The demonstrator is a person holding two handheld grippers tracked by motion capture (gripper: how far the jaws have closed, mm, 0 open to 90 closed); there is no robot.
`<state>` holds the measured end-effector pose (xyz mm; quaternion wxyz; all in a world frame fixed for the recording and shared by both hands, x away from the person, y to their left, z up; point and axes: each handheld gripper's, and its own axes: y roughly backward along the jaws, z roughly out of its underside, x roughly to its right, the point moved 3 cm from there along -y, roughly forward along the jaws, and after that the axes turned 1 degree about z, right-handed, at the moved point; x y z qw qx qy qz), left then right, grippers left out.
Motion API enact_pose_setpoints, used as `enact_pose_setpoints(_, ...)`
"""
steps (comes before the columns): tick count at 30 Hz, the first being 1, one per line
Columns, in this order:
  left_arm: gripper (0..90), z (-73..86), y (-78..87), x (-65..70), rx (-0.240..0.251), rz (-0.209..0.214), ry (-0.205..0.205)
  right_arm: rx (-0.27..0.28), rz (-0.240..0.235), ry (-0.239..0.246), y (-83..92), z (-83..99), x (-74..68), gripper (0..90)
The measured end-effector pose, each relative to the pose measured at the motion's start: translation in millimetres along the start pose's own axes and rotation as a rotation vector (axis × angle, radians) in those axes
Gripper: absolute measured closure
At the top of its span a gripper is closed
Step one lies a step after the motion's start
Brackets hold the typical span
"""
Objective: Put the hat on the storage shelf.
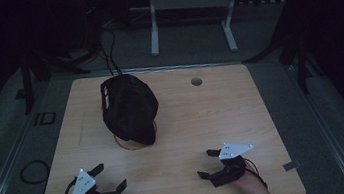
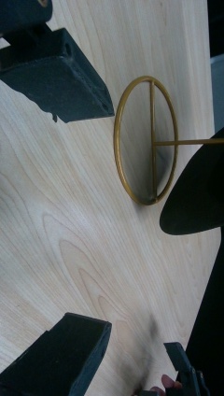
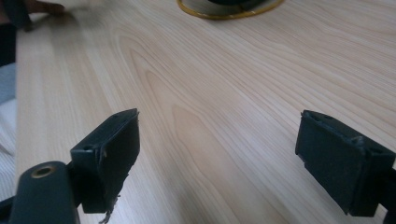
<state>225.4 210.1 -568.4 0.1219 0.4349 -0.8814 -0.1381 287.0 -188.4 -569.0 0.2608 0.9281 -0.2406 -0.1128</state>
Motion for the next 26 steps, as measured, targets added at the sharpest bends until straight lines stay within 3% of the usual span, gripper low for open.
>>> enact_pose_setpoints(6,1.6,0.2,0.0,0.5,-0.004,-0.003,-0.005,0.023,0.013,-0.032,14.3,7.2,5.8,13.7)
enact_pose_setpoints(14,1.6,0.8,-0.4,0.6,-0.008,-0.005,-0.007,0.023,0.074,-0.046,33.4,20.2,15.3,13.8)
enact_pose_setpoints(26,1.6,1.9,-0.9,0.9,-0.012,-0.005,-0.003,0.018,0.09,-0.038,32.8,22.2,17.6,13.8)
